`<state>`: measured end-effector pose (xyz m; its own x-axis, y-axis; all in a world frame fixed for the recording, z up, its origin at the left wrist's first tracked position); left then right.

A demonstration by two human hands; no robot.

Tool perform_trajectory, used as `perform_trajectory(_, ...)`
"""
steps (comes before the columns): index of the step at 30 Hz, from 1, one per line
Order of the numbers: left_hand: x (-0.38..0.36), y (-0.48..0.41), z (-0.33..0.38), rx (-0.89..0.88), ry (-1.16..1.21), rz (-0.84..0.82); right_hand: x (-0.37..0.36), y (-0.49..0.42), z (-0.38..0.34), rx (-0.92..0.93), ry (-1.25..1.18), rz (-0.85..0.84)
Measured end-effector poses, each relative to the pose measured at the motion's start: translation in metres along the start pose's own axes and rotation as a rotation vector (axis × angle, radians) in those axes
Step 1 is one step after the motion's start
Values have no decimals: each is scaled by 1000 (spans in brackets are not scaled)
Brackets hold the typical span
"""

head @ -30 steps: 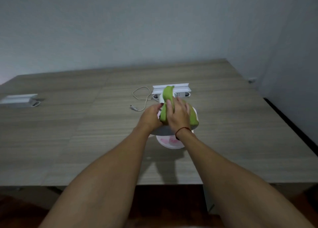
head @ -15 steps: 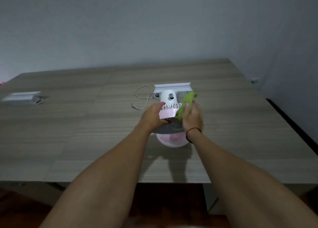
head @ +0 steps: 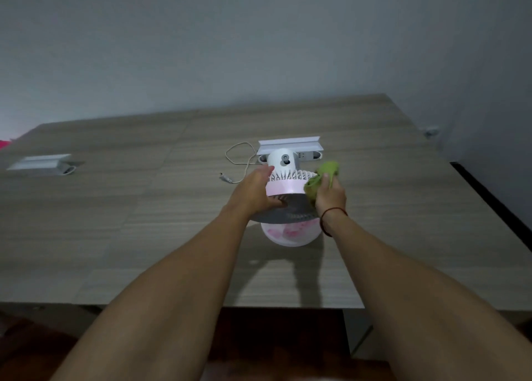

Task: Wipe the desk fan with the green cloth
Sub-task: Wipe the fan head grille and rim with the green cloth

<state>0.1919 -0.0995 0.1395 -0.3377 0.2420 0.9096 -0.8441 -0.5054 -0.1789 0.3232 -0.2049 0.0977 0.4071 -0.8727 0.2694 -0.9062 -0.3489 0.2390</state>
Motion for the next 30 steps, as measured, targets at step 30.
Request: perform_trajectory(30, -7, -2, 13, -77, -95, 122, -14, -18, 18, -71, -247, 26)
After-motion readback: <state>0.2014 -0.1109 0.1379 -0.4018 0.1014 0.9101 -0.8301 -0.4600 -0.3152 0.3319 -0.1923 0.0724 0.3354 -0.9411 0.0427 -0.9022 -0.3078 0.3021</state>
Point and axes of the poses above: each hand's wrist, its own y-axis away from the middle knuckle, its own x-axis out of the back of the hand, z = x × y, the point moved 3 cm from there along -y, towards the middle knuckle, and after that the axes turned 10 degrees about -x, right-handed, at the moved point
